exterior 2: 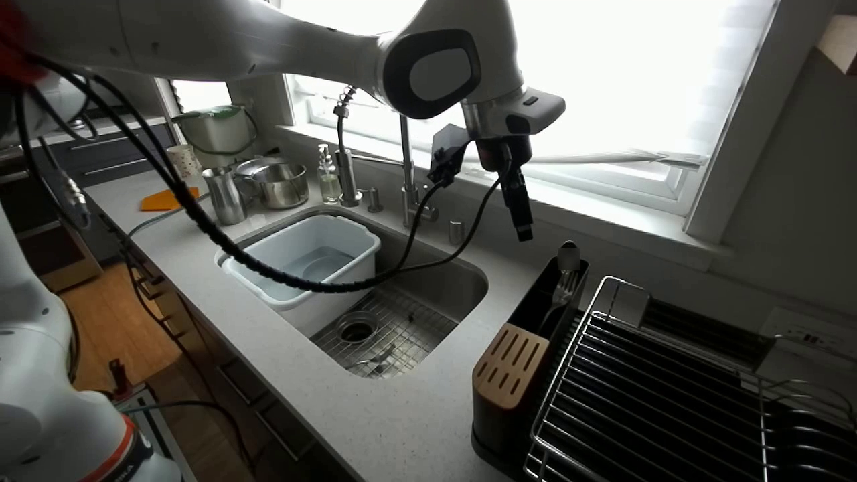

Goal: Remove the spoons from the rack and put them on the side of the rack

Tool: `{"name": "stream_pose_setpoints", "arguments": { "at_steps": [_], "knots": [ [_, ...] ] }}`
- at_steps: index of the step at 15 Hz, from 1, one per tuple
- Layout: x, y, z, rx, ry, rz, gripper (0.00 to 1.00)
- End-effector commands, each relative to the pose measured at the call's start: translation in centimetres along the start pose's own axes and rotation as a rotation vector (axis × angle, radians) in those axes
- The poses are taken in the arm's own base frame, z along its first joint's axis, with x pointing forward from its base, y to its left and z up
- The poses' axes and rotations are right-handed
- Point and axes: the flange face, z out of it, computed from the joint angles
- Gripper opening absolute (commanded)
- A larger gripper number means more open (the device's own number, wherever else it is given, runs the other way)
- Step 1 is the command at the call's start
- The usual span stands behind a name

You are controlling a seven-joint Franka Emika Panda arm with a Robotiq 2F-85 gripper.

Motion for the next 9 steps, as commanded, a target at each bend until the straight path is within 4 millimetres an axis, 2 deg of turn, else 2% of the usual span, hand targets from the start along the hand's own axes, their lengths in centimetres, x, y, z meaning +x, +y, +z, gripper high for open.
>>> {"name": "stream_pose_setpoints", "arguments": {
  "at_steps": [1,8,9],
  "knots": [
    [3.0,-1.1,1.6,-0.03,0.055,0.031,1.0],
    [5.8,-1.3,5.2,-0.07,0.096,0.03,1.0],
    [6.0,-1.1,5.5,-0.076,0.091,0.035,0.97]
  ]
}}
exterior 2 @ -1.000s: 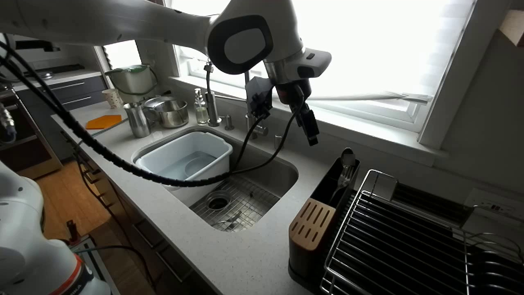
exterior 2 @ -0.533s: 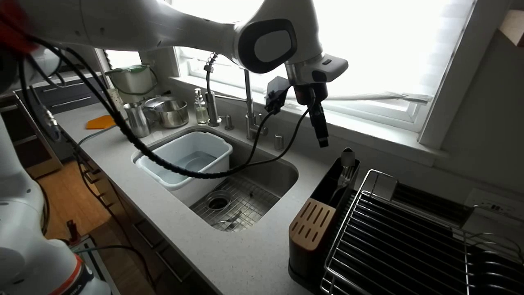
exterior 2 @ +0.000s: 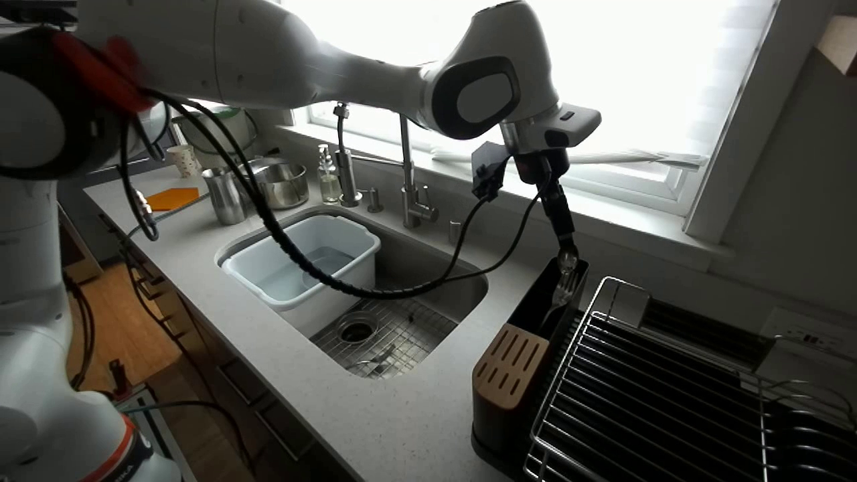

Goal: Remove the spoons from the rack and put them on the side of the rack

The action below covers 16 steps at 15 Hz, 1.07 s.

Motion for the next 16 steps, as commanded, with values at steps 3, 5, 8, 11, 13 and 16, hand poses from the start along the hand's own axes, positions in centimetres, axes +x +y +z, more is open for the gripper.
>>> {"name": "stream_pose_setpoints", "arguments": {
  "at_steps": [3,5,8,11,13,16],
  "knots": [
    [1.8,0.7,2.1,-0.044,0.008,0.029,0.7],
    [2.1,1.0,2.2,-0.051,0.008,0.038,0.55],
    [2.4,1.4,2.0,-0.06,0.007,0.052,0.31],
    [2.3,1.6,1.6,-0.06,-0.009,0.075,0.7],
    [2.1,1.7,1.6,-0.071,-0.032,0.083,0.82],
    [1.9,1.8,1.7,-0.087,-0.056,0.098,1.0]
  ]
}}
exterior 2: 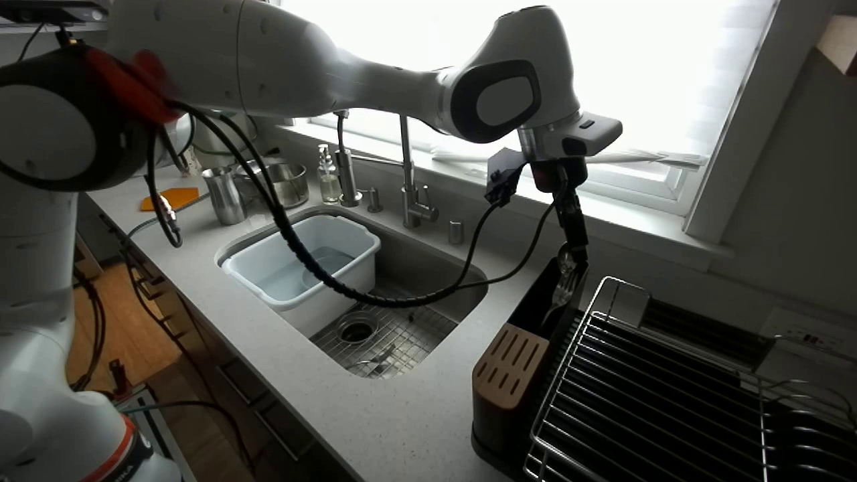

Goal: Remove the spoons from the rack and put them on the side of the rack

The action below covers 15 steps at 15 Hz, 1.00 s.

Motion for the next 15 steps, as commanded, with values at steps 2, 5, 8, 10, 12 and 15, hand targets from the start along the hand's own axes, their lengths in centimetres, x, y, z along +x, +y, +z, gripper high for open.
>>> {"name": "stream_pose_setpoints", "arguments": {
  "at_steps": [2,5,8,10,12,15],
  "knots": [
    [-0.04,0.27,0.39,-0.034,-0.042,0.035,0.88],
    [-0.22,0.37,0.51,-0.037,-0.059,0.038,0.66],
    [-0.21,0.47,0.42,-0.04,-0.06,0.045,0.42],
    [-0.18,0.52,0.23,-0.039,-0.057,0.053,0.26],
    [-0.16,0.53,0.05,-0.037,-0.056,0.056,0.11],
    [-0.05,0.52,-0.34,-0.035,-0.05,0.057,0.0]
  ]
}}
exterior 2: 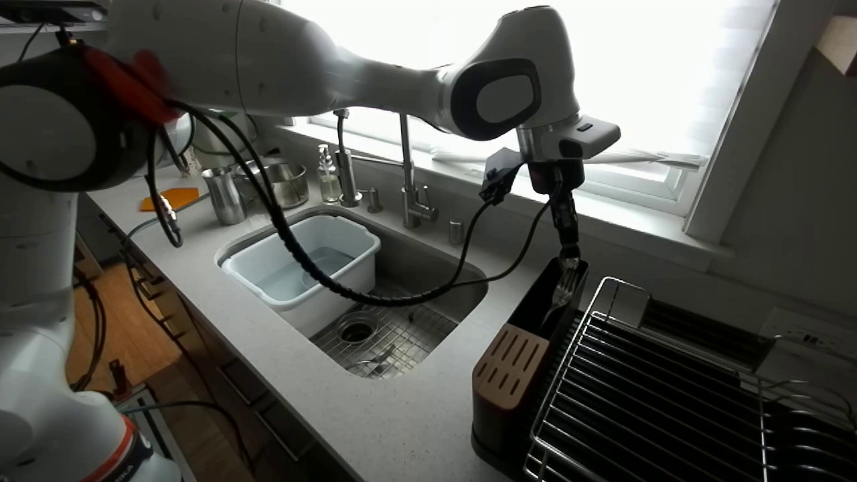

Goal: Remove the spoons from the rack and put them on the side of the rack

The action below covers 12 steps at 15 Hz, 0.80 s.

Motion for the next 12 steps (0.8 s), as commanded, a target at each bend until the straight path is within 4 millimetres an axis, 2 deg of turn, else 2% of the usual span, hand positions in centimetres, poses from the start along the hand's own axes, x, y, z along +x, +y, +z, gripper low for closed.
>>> {"name": "stream_pose_setpoints", "arguments": {
  "at_steps": [1,5,12],
  "knots": [
    [0.1,0.4,-0.6,-0.013,-0.008,0.021,0.0],
    [0.4,0.7,-2.3,-0.002,0.015,0.022,0.01],
    [0.4,1.4,-6.9,0.036,0.064,0.016,0.01]
  ]
}}
